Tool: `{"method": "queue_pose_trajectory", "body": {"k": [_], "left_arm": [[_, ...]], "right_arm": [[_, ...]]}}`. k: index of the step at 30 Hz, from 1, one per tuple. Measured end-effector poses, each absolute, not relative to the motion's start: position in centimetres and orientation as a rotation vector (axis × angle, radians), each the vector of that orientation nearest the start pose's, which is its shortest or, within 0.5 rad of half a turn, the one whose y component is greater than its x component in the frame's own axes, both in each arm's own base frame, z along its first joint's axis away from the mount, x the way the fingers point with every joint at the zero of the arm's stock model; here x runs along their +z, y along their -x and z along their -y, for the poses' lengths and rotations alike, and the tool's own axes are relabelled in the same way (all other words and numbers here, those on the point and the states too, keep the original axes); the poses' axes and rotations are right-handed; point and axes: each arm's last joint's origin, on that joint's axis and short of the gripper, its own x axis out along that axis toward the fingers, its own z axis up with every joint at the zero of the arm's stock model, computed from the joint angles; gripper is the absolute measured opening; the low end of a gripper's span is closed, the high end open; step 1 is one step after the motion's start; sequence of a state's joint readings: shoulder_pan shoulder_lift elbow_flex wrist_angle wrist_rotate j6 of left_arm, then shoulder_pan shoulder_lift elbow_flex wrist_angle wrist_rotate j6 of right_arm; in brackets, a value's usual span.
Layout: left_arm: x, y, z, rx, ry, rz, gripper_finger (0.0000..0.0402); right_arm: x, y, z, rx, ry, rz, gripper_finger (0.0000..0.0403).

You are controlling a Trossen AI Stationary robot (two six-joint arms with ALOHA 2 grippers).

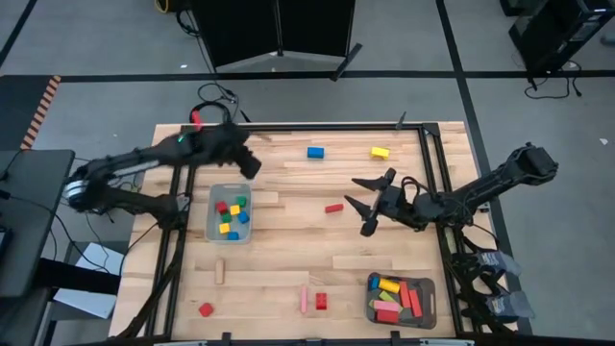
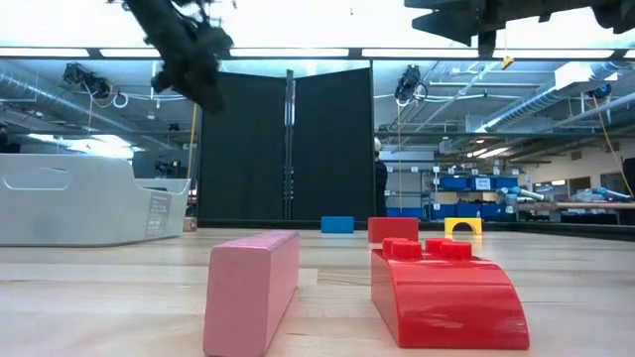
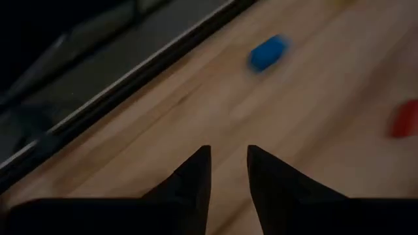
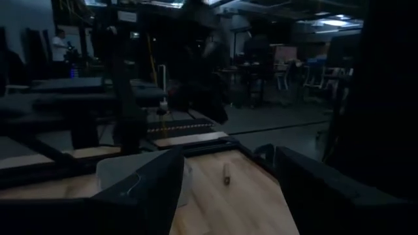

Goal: Sort blocks by size
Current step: Put the top brown block into the black bin

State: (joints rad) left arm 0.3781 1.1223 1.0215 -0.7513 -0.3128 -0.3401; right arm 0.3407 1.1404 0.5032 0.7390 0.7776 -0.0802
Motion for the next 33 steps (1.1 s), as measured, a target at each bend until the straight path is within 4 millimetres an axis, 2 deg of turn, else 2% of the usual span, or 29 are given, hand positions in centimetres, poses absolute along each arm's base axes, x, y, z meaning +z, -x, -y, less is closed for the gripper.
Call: {"method": "queue_pose_trajectory", "body": {"k": [5, 9, 13, 18, 24, 33], "left_arm": [[29.6, -22.0, -13.7, 0.779, 0.322, -1.070, 0.0122], [28.5, -23.9, -16.3, 0.682, 0.232, -1.334, 0.0141], [27.2, -25.7, -17.9, 0.596, 0.095, -1.545, 0.0162], [25.3, -27.0, -19.0, 0.399, -0.025, -1.738, 0.0187], [23.2, -27.0, -20.3, 0.266, -0.077, -1.850, 0.0209], [21.1, -25.2, -21.2, 0.110, -0.120, -1.931, 0.0214]], "right_arm": [[27.0, -22.5, -5.8, -0.435, 0.041, 0.107, 0.0251], [27.3, -22.5, -6.0, -0.418, 0.052, 0.101, 0.0252], [26.7, -22.5, -6.4, -0.393, 0.101, 0.044, 0.0252], [26.9, -22.4, -6.3, -0.397, 0.121, 0.051, 0.0247], [26.9, -22.4, -6.4, -0.391, 0.127, 0.046, 0.0244], [26.9, -22.4, -6.4, -0.386, 0.137, 0.042, 0.0240]]}}
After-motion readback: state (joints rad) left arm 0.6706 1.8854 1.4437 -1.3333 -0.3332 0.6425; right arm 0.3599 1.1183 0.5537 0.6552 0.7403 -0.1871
